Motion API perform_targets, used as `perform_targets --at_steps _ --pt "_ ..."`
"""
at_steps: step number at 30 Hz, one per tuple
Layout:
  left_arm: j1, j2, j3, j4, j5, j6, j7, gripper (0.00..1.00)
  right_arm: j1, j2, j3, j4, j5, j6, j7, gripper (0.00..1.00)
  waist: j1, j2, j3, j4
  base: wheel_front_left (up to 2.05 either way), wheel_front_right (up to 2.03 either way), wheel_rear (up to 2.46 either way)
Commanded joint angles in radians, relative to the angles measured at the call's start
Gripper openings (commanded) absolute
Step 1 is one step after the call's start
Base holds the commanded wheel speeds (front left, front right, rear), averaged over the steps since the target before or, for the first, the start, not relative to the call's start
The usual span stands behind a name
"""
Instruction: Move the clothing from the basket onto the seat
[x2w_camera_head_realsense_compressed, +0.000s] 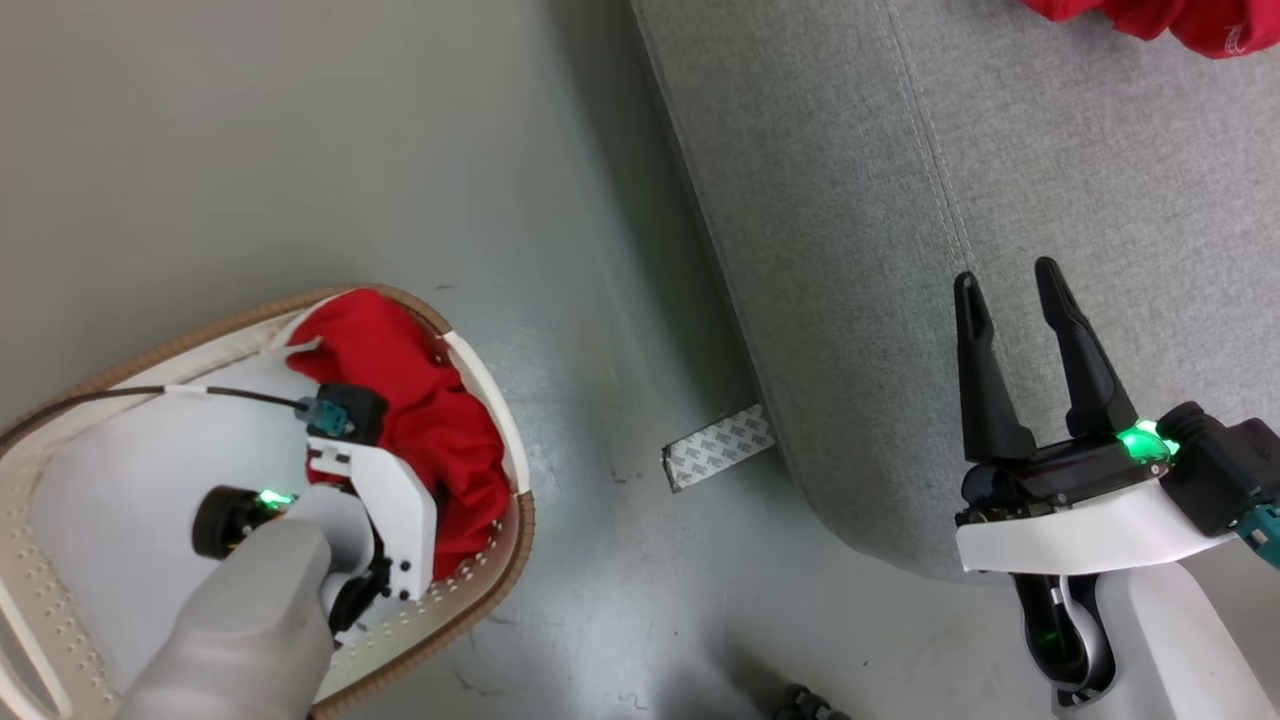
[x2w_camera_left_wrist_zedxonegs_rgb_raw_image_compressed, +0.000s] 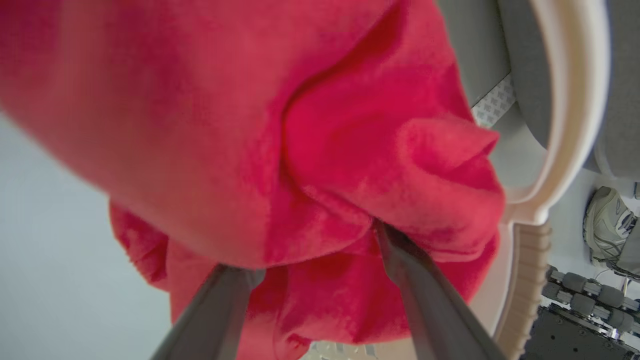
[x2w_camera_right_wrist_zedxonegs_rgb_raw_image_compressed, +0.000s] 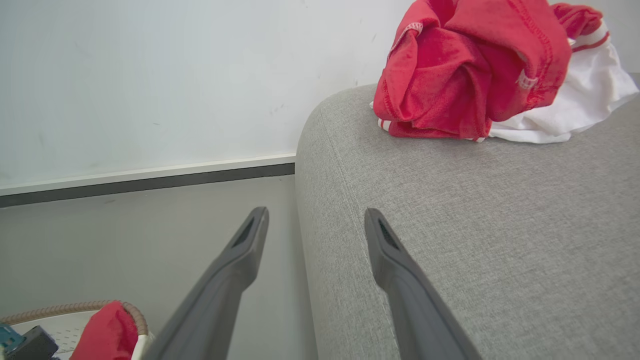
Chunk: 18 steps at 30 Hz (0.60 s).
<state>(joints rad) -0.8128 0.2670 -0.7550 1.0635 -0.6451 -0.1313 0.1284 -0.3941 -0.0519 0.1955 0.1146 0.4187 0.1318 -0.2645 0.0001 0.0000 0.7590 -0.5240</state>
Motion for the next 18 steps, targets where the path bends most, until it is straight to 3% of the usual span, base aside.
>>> perform_targets --at_steps 1,3,4,5,6,7,18 --pt "-0.013 0.015 -0.006 0.007 -0.006 0.002 -0.013 1.00 -0.014 0.002 0.005 -0.001 0.004 -0.002 0.000 1.00 -0.0001 0.0000 0.006 -0.006 0.00 0.00 0.00" --pt "-0.030 0.023 -0.012 0.017 -0.013 0.002 -0.056 1.00 -0.016 0.002 0.012 0.002 0.006 -0.002 0.001 1.00 -0.0001 0.0000 0.009 -0.009 0.00 0.00 0.00" --pt "-0.033 0.024 -0.013 0.026 -0.015 0.002 -0.076 0.85 -0.016 0.002 0.014 0.003 0.008 -0.002 0.000 1.00 -0.0001 0.0000 0.009 -0.010 0.00 0.00 0.00" --pt "-0.032 0.021 -0.019 0.034 -0.019 0.002 -0.087 0.85 -0.016 0.002 0.017 0.005 0.009 -0.002 0.000 1.00 -0.0001 0.0000 0.008 -0.011 0.00 0.00 0.00" --pt "-0.034 0.018 -0.025 0.041 -0.026 0.002 -0.097 0.11 -0.016 0.002 0.018 0.006 0.010 -0.002 0.000 1.00 -0.0001 0.0000 0.007 -0.012 0.00 0.00 0.00" --pt "-0.035 0.016 -0.032 0.046 -0.031 0.002 -0.104 0.00 -0.015 0.002 0.019 0.008 0.010 -0.002 0.000 1.00 -0.0001 0.0000 0.005 -0.012 0.00 0.00 0.00" --pt "-0.007 -0.016 -0.107 0.056 -0.113 0.002 -0.139 0.00 -0.010 0.001 0.013 0.034 -0.031 -0.002 0.000 1.00 -0.0001 0.0000 -0.067 0.021 0.00 0.00 0.00"
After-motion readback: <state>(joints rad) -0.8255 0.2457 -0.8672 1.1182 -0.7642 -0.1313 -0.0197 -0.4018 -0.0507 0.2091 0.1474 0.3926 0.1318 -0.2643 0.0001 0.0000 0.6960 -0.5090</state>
